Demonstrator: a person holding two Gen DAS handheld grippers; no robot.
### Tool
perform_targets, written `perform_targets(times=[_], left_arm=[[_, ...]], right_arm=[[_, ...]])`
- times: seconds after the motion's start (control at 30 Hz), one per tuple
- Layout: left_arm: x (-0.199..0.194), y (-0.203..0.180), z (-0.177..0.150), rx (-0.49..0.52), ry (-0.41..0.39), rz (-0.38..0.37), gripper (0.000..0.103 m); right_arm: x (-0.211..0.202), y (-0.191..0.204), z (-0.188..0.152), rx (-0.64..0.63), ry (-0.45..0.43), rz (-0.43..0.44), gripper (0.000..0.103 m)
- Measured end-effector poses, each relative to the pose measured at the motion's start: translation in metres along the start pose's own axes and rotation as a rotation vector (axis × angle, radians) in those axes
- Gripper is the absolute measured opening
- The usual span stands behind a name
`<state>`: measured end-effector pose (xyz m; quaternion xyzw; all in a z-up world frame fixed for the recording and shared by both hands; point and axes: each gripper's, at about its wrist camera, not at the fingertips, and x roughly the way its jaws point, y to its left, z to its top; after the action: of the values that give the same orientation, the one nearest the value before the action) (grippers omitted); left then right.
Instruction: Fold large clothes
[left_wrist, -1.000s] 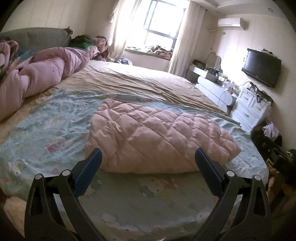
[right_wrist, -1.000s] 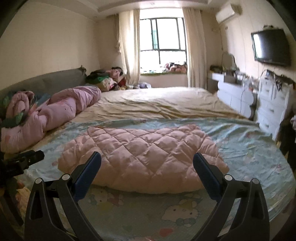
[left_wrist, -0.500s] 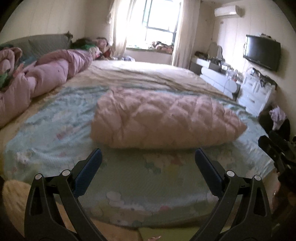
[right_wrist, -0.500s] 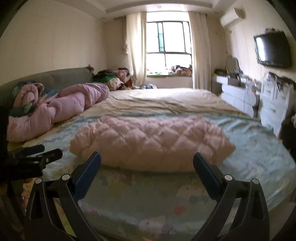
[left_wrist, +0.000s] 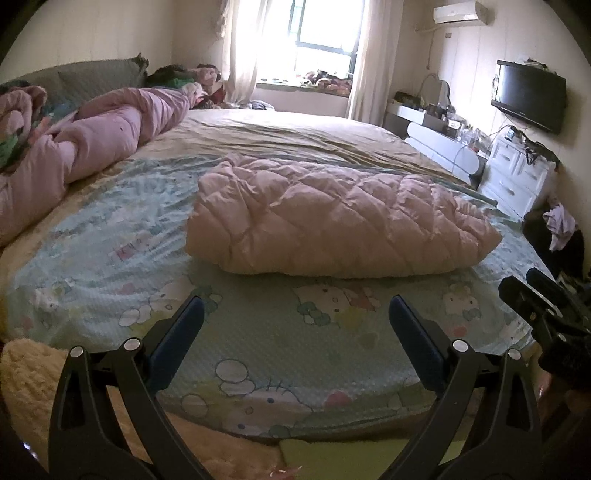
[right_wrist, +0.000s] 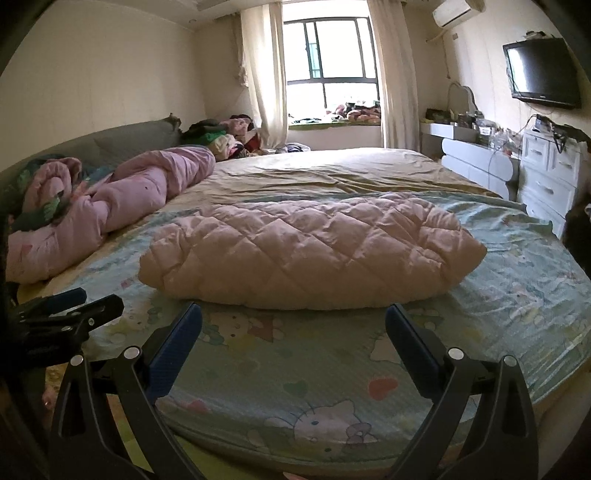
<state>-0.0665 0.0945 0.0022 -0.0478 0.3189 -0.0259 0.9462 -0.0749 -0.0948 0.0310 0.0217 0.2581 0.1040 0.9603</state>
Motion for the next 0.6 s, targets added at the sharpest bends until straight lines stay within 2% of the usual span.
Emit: perform_targets(times=[0.6], left_arm=[[-0.0045,-0.0010,0.0026,0.002,-0.021,-0.004,0.094]], right_arm=[[-0.0076,-0.0012,0.0052,-0.009,-0.018,0.011,0.099]])
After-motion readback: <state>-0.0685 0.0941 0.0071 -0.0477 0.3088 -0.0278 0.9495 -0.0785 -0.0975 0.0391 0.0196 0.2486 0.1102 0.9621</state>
